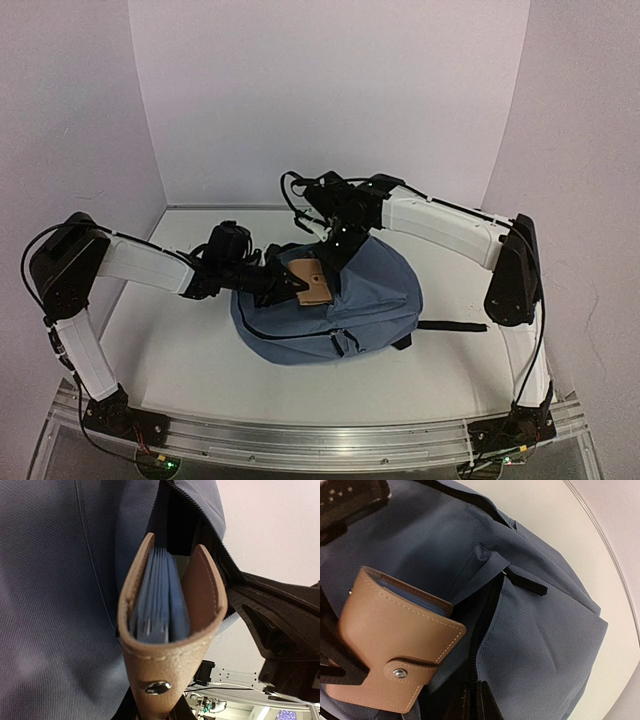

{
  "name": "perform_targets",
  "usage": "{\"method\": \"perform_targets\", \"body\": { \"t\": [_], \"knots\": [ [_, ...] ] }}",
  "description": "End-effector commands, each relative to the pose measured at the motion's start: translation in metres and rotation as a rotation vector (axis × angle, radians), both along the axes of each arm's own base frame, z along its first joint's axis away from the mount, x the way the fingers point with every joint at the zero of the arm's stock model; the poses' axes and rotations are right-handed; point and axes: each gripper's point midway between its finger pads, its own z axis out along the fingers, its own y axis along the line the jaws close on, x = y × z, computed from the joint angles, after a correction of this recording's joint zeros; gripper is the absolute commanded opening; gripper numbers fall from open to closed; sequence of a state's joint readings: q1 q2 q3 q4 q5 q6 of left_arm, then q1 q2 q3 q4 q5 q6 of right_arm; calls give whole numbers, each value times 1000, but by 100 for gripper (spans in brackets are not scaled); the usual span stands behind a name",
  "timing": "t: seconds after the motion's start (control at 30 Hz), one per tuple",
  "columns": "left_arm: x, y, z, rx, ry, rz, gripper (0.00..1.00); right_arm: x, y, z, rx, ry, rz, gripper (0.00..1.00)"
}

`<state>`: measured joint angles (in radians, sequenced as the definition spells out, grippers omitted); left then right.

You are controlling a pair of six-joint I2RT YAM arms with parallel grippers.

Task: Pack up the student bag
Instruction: Place the personal item in the student bag.

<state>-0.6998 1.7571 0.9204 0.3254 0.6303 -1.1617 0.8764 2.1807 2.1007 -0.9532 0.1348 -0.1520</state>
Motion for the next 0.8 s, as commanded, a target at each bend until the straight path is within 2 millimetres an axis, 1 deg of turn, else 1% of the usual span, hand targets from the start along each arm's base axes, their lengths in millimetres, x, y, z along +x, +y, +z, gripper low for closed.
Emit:
{"method": "perform_targets", "body": {
  "t": [0.0,0.07,0.13,0.27,0.37,0.5,0.63,0.77],
  "knots": [
    [3,-23,33,-147,-73,-79,0,9,14,39,114,-58,-8,1],
    [6,-24,31,-152,-74,-95,0,7,17,40,131,-44,3,0],
    [9,-29,34,-158,-78,-112,0,2,18,42,148,-28,9,0],
    [20,-38,39,-180,-88,-136,0,-7,16,36,150,7,28,0],
    [30,-35,49,-225,-91,-107,0,-11,16,38,159,19,32,0],
    [33,-34,59,-277,-96,-102,0,-12,16,46,180,18,26,0],
    [40,-40,58,-343,-81,-85,0,-16,22,55,228,36,33,0],
    [55,-52,55,-398,-75,-75,0,-16,26,61,255,41,31,0]
  ]
}}
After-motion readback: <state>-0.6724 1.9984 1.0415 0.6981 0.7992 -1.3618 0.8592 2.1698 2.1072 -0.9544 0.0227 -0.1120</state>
